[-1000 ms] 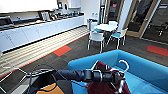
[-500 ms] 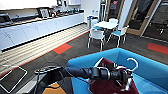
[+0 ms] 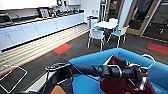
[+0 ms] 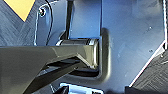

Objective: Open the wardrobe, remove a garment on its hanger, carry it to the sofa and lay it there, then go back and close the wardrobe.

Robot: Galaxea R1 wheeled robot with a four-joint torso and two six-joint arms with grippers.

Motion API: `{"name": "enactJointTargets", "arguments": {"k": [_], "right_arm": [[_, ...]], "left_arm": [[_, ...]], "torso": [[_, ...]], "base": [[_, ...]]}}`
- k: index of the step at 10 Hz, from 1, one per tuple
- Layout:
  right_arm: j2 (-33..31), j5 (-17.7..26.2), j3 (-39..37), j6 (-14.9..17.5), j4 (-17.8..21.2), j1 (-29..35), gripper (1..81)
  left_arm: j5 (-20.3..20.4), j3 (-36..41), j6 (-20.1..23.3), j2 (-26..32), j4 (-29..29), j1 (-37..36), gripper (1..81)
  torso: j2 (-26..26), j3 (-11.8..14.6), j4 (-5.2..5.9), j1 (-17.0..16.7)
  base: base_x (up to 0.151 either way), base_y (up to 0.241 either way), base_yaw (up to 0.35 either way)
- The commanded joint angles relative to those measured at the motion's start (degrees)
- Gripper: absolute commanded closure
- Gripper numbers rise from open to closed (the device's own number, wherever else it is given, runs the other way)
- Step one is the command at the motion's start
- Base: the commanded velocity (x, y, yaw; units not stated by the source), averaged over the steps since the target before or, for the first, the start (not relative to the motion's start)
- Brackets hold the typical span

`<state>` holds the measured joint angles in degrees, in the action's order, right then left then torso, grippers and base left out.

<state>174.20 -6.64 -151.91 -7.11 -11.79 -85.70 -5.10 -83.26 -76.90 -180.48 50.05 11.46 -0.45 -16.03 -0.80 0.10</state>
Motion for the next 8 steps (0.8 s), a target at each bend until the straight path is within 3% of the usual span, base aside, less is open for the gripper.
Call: {"name": "enactJointTargets", "arguments": {"k": [1, 4, 8], "right_arm": [[0.20, 3.04, 0.31, -0.01, 0.36, 0.66, 1.0], [0.56, 3.04, 0.31, -0.01, 0.10, 0.74, 1.0], [0.64, 3.04, 0.31, -0.01, 0.19, 0.39, 1.0]], "left_arm": [[6.41, -2.94, 0.52, -4.52, 1.27, -7.20, 81.1], [8.87, -13.23, 1.31, -4.52, 2.24, -3.95, 81.1], [8.87, -23.78, 1.40, -4.52, 4.35, -3.41, 81.1]], "torso": [[0.00, 0.00, 0.00, 0.00], [0.00, 0.00, 0.00, 0.00], [0.00, 0.00, 0.00, 0.00]], "base": [[0.000, 0.000, 0.000], [0.000, 0.000, 0.000], [0.000, 0.000, 0.000]]}}
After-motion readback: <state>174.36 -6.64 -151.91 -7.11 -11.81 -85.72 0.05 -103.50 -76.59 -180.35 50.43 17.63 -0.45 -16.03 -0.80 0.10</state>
